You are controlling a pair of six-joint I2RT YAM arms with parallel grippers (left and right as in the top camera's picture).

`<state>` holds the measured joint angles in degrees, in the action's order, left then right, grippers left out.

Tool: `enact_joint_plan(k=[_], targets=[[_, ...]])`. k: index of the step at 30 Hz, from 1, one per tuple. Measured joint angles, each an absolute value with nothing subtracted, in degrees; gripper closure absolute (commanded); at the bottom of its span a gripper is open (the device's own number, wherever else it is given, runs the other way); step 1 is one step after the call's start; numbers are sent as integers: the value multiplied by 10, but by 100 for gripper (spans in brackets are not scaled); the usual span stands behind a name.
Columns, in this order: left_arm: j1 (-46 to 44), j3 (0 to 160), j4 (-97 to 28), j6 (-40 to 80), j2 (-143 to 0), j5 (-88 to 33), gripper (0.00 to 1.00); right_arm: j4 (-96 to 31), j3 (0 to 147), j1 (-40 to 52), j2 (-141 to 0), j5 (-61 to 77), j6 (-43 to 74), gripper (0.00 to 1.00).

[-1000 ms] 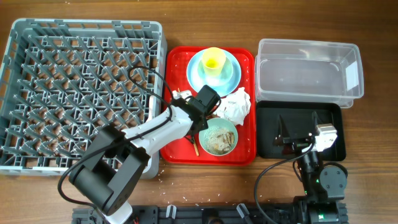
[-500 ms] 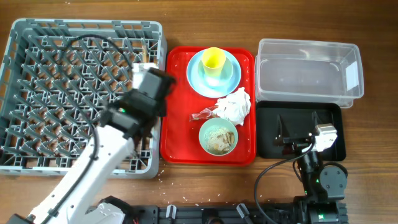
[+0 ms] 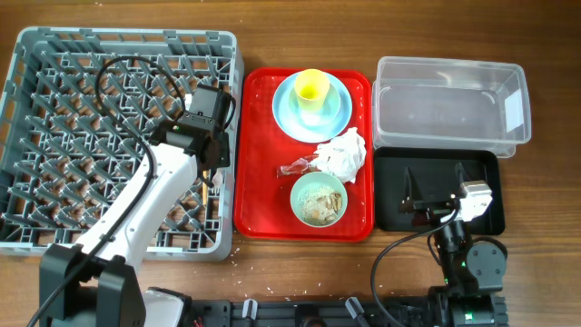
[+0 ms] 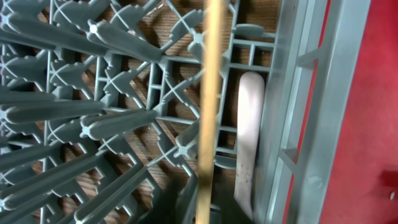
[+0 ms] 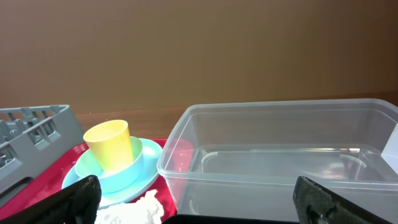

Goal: Sort waste into correct bins and load items into the dishwasher rack
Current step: 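Place the wooden stick into the grey rack beside the fork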

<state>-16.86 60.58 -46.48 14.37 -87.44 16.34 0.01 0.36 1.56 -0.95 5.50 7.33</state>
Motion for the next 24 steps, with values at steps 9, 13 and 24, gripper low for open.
enact_joint_plan(k=[9, 13, 24], targets=[[-163, 604, -434, 175, -825, 168, 0, 0, 4, 15, -10, 55, 73, 0], [-164, 603, -422, 179, -740, 177, 0, 0, 4, 16, -10, 55, 73, 0], [-164, 603, -422, 179, -727, 181, 0, 0, 4, 16, -10, 55, 73, 0]])
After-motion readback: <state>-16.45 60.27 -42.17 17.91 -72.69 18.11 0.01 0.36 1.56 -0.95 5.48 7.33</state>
